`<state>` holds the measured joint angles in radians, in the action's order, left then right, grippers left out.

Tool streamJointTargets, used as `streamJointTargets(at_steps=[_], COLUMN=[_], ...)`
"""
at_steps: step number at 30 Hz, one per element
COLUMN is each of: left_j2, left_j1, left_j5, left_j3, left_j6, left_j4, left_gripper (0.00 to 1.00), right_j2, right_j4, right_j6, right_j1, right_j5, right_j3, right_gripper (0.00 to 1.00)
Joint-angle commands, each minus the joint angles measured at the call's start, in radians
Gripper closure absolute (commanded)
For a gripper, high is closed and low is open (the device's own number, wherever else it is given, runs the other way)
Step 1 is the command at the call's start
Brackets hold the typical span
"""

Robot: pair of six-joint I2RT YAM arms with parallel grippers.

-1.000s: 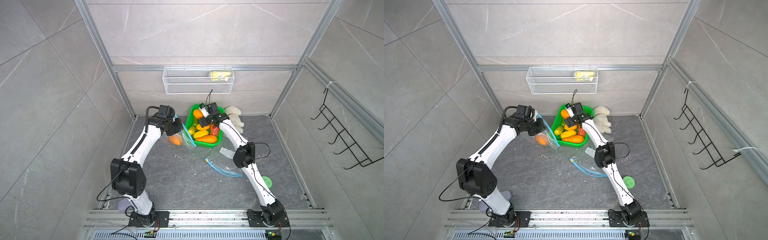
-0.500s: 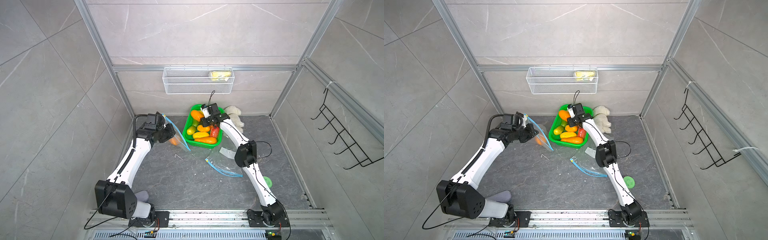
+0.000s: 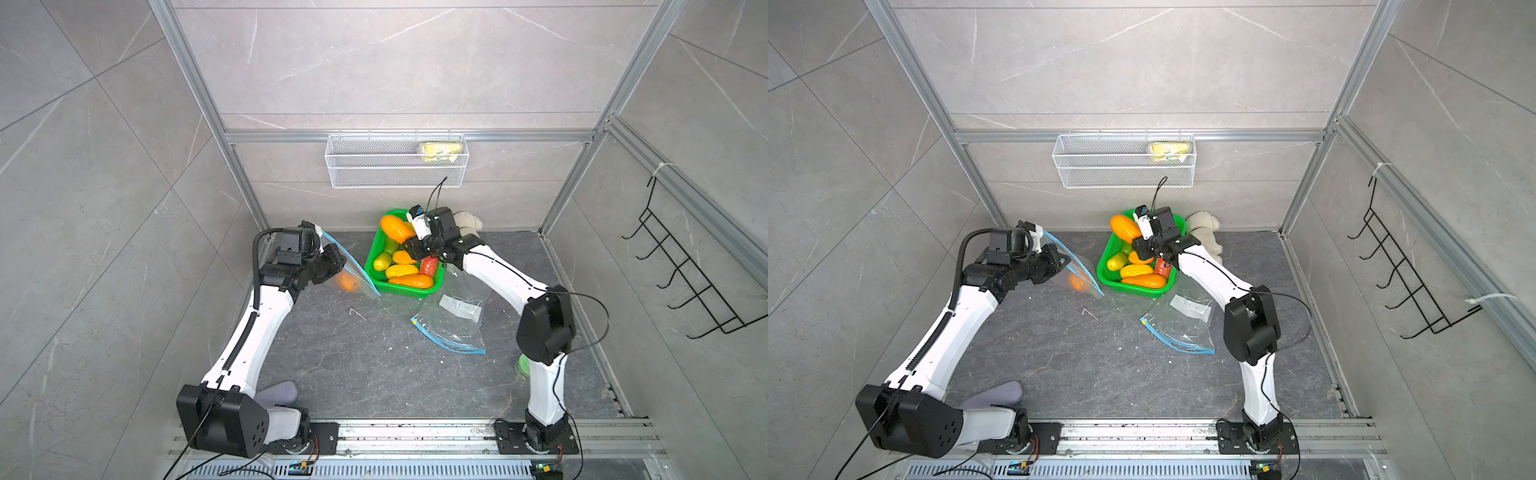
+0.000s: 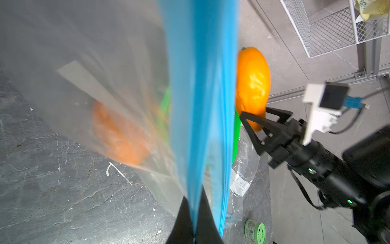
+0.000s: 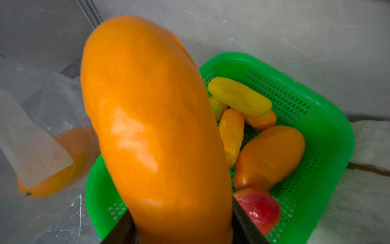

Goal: Place the mango in a zip-top bag and seal the zipper
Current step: Pick up the mango from the basket, then place the mango in the zipper food storage bag.

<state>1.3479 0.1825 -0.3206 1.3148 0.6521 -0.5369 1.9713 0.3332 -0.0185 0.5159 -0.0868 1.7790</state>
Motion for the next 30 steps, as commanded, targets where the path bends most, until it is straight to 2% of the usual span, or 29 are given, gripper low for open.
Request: streamJointTargets(at_steps=[1,3,6,11,16,21,30], left_j2=[0.046,0.087,0.152,0.181,0.113,-0.004,-0.132], left_j1=[-0.002,-0.002,0.000,0.003,0.004,0.011,0.012], left_j5=[-0.037,-0.037,-0.053,-0.081,-0.091,-0.104,-0.092], left_j3=[0.030,0.059,0.114,0.135,0.072,-0.108,-0.289], left_j6=[0.018,0.019,0.021,0.020,-0.001,-0.024,-0.049], left_j4=[0.054,0.062,0.062,0.067,0.081,0.165,0.193], left_gripper=[1.00,1.00,1.00,1.00,1.00,1.00,1.00], right_j2=[-0.171,-0.296,-0.409,-0.451,-0.376,-0.277,-0.190], right_j4=[-0.099,-0.160,-0.195,-0.181,-0.126,0.005,0.109], right_j6=[-0.019,-0.030,-0.040,-0.067,-0.066,-0.075,0.025], right_j1=[0.019,0.058,0.113,0.199,0.219,0.247,0.275], right_j5=[-0.025,-0.081,-0.158,-0.251,-0.270,-0.259,-0.197], right_j3=[-0.154,-0.300,-0.432,-0.515,-0.457,-0.363,-0.287], right_gripper=[0.79,0.80,0.81,0.81,0.81,0.81,0.81])
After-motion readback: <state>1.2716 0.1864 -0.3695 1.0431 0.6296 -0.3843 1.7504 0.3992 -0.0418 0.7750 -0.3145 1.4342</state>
